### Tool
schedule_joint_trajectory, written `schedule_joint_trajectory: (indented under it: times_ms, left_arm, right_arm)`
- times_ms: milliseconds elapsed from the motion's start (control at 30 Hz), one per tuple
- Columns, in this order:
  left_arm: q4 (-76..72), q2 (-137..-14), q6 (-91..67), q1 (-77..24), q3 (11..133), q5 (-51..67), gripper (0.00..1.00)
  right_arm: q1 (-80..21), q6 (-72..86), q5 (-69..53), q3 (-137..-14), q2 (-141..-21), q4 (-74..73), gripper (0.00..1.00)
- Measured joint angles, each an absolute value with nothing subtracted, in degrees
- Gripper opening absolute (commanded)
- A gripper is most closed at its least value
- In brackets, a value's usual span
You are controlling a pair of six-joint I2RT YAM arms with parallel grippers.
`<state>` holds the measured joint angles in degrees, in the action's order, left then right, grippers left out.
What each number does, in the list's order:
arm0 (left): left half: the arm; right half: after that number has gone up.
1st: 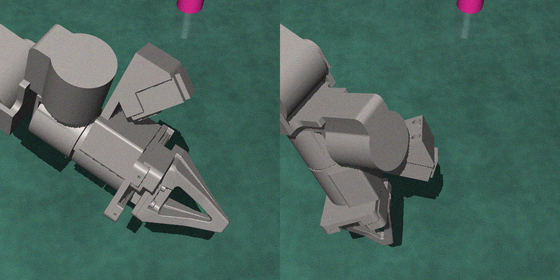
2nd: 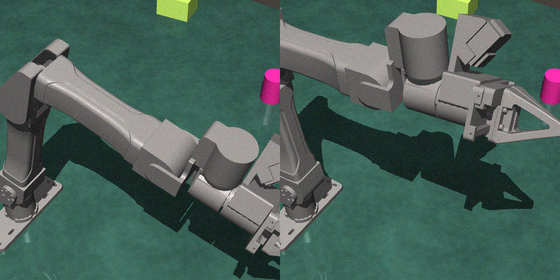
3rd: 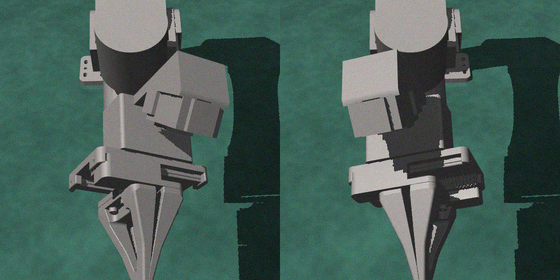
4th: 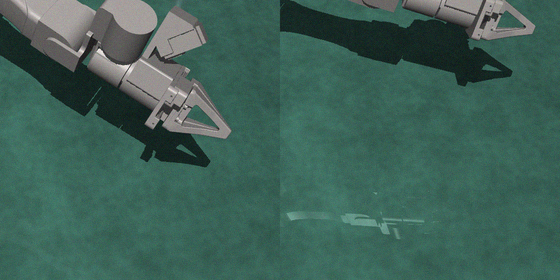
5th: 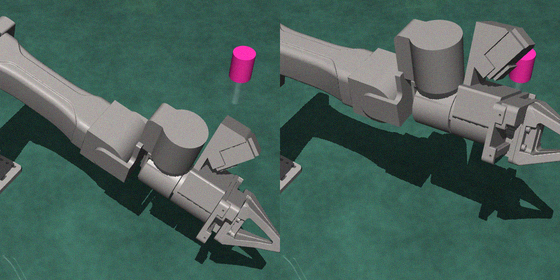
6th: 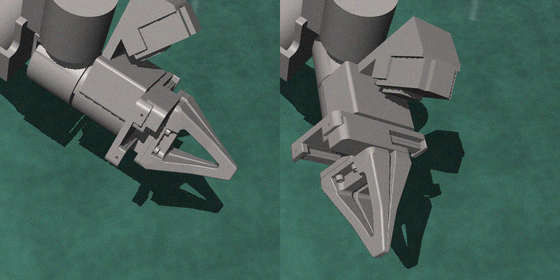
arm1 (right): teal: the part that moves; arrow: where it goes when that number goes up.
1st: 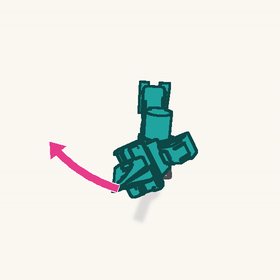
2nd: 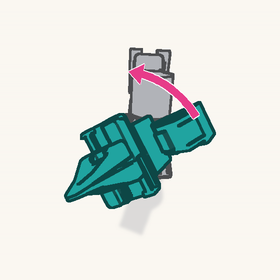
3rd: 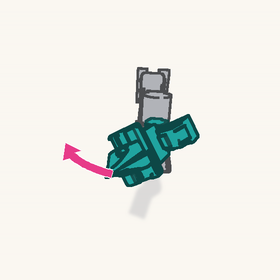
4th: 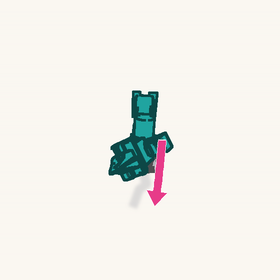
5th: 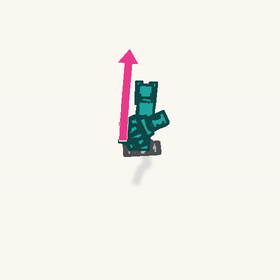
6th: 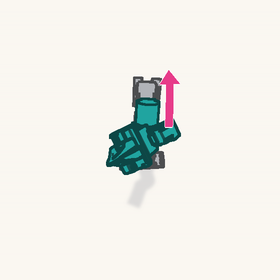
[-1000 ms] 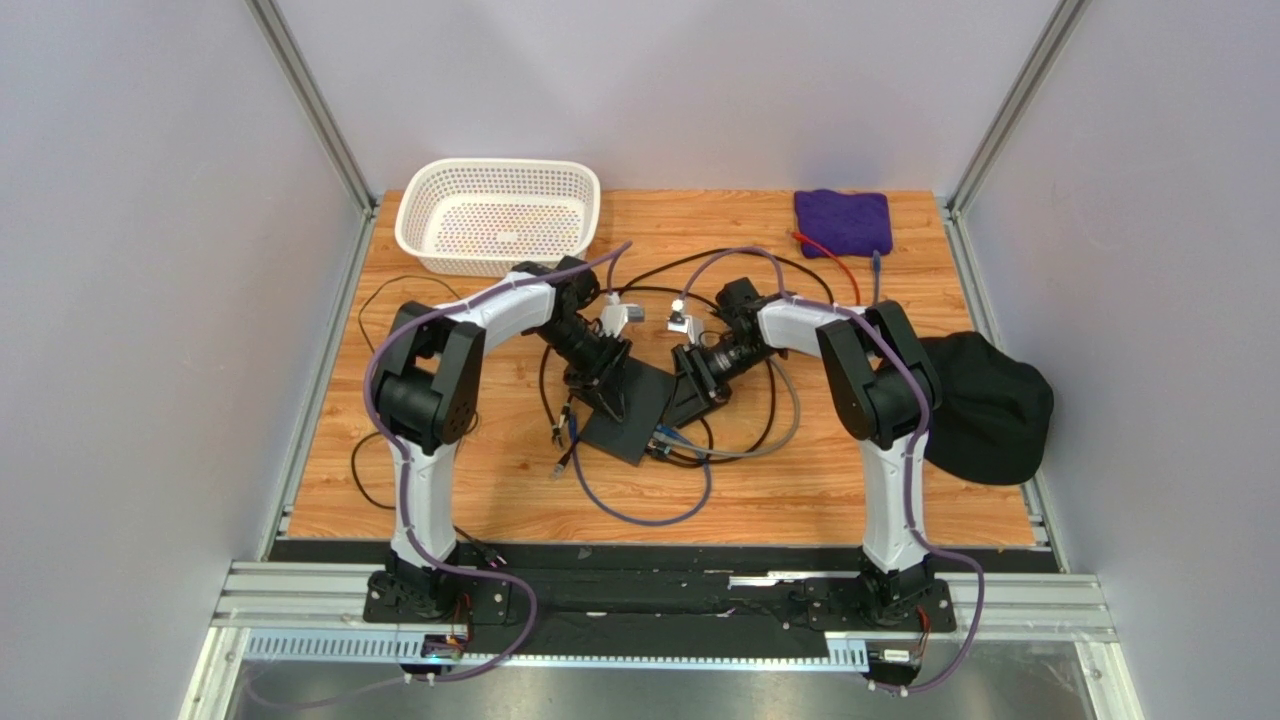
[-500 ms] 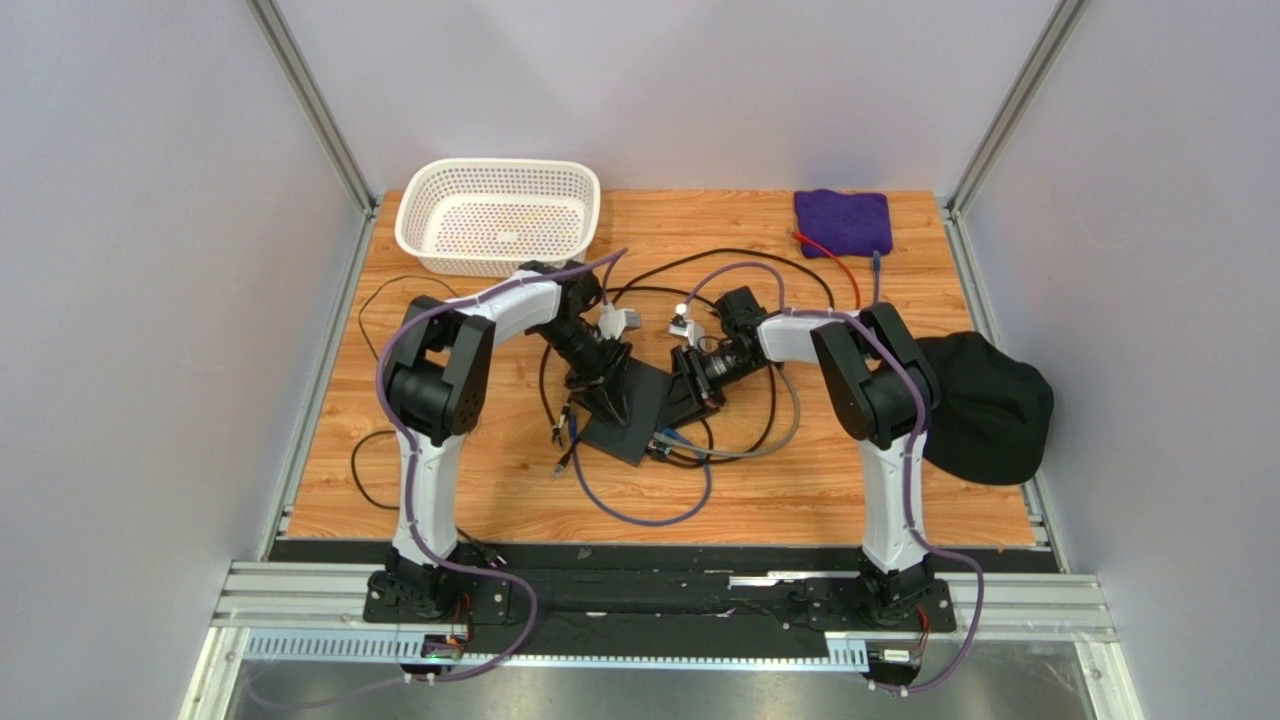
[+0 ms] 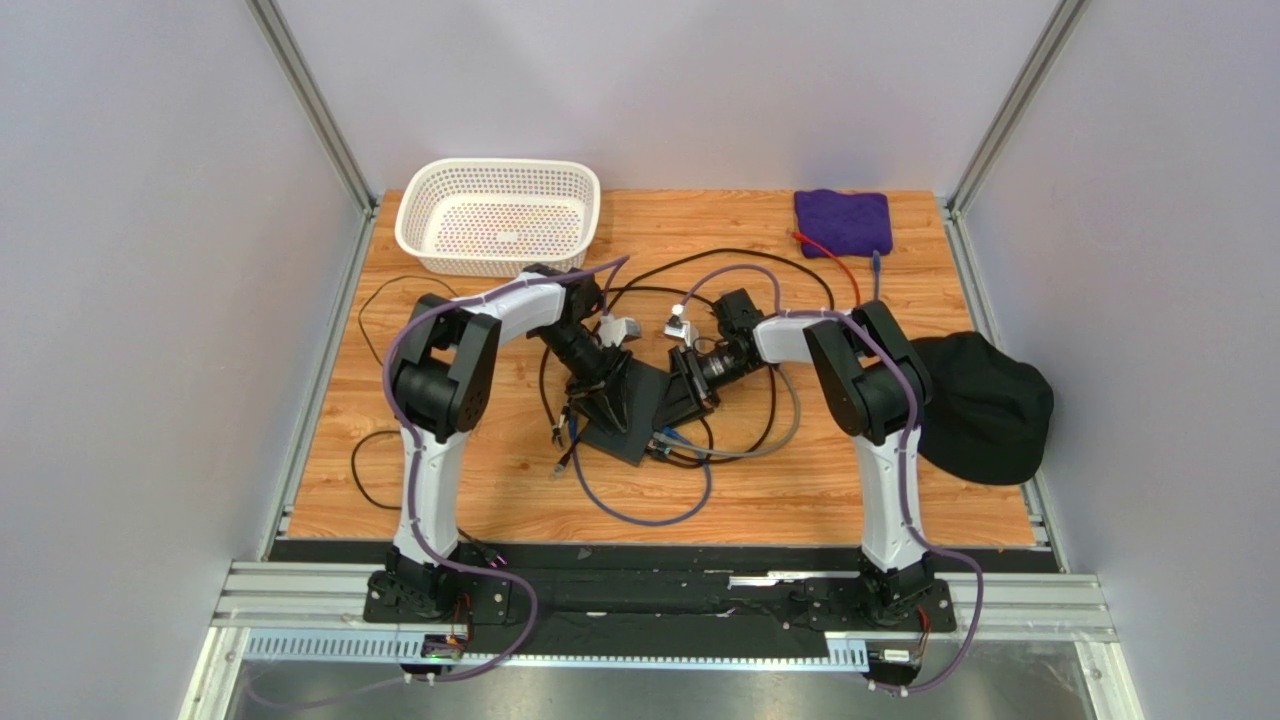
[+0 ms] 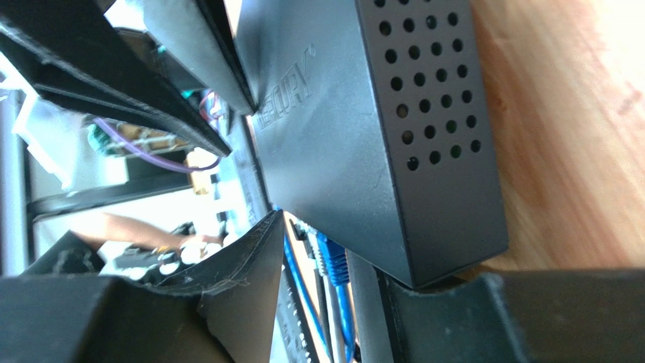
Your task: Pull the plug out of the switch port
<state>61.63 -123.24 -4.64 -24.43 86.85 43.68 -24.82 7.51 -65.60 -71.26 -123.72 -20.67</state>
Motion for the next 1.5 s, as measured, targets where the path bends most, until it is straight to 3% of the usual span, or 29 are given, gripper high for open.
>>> schedule_joint_trajectory:
  times_ms: [367,967,1133,1500]
  left_arm:
    - [62.67,-123.57,-4.64,-24.27,86.85,43.70,0.44]
    - [62.87,-123.63,-4.64,-24.27,86.85,43.64,0.44]
    - [62.87,-123.66,-4.64,-24.27,86.85,43.64,0.44]
    - [63.07,-123.66,-4.54,-24.27,86.85,43.55,0.44]
  right_arm:
    - [-24.29,-6.90,-70.02,-79.96,-129.08,-38.41,0.40]
    - [-25.19,-0.12,-65.21,-74.17,-125.84,-27.94,0.25]
    - [-25.19,0.49,-65.67,-74.17,-125.84,-27.97,0.12]
    - [-24.62,-1.34,-69.01,-76.88,-128.92,-31.33,0.09]
